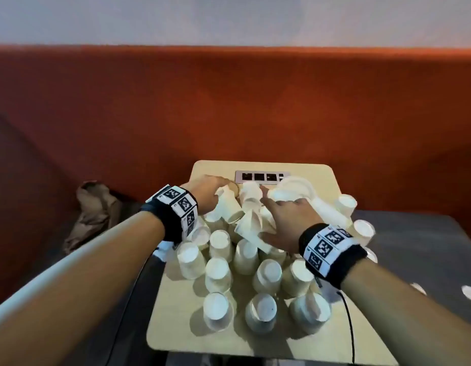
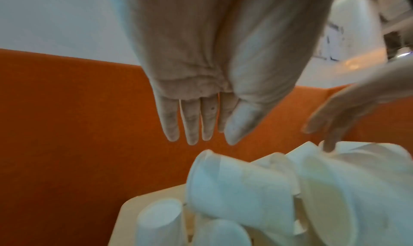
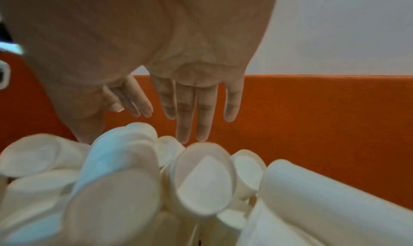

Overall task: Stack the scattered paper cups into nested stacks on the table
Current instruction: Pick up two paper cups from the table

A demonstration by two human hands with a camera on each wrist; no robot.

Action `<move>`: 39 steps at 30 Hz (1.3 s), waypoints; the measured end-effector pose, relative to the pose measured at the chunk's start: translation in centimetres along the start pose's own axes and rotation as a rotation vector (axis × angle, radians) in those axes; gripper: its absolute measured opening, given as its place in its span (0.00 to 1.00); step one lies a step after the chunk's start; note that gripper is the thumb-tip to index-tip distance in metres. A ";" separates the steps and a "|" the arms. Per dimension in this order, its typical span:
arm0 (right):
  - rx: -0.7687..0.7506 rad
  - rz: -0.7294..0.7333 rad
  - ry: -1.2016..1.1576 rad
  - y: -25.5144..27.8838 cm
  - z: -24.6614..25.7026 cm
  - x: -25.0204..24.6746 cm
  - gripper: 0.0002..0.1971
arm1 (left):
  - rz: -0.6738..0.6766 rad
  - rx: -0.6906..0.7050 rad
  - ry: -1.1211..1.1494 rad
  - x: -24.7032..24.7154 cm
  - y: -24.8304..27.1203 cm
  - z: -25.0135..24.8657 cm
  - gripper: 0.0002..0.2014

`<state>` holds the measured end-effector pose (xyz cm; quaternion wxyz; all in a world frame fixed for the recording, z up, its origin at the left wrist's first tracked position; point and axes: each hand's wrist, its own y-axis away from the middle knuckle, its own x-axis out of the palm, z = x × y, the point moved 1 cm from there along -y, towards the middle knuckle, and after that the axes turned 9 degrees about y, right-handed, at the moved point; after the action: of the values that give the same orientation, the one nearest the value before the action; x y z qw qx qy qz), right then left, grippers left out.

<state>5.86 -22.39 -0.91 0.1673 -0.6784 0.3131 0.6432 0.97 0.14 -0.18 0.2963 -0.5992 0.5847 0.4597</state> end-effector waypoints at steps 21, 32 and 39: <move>0.117 -0.025 0.080 -0.6 3.7 2.8 0.38 | -0.100 -0.104 0.403 1.5 -3.0 4.2 0.28; 0.290 -0.195 -0.259 1.9 3.3 -1.8 0.25 | -0.236 -0.022 0.860 -2.3 -3.3 6.0 0.14; 0.290 -0.512 -0.664 2.3 0.2 -6.3 0.28 | -0.336 0.083 1.100 -5.5 -2.4 3.2 0.13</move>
<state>4.36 -22.62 5.61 0.5062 -0.4602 0.1513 0.7135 3.24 5.65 3.03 0.0408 -0.8226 0.5671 0.0040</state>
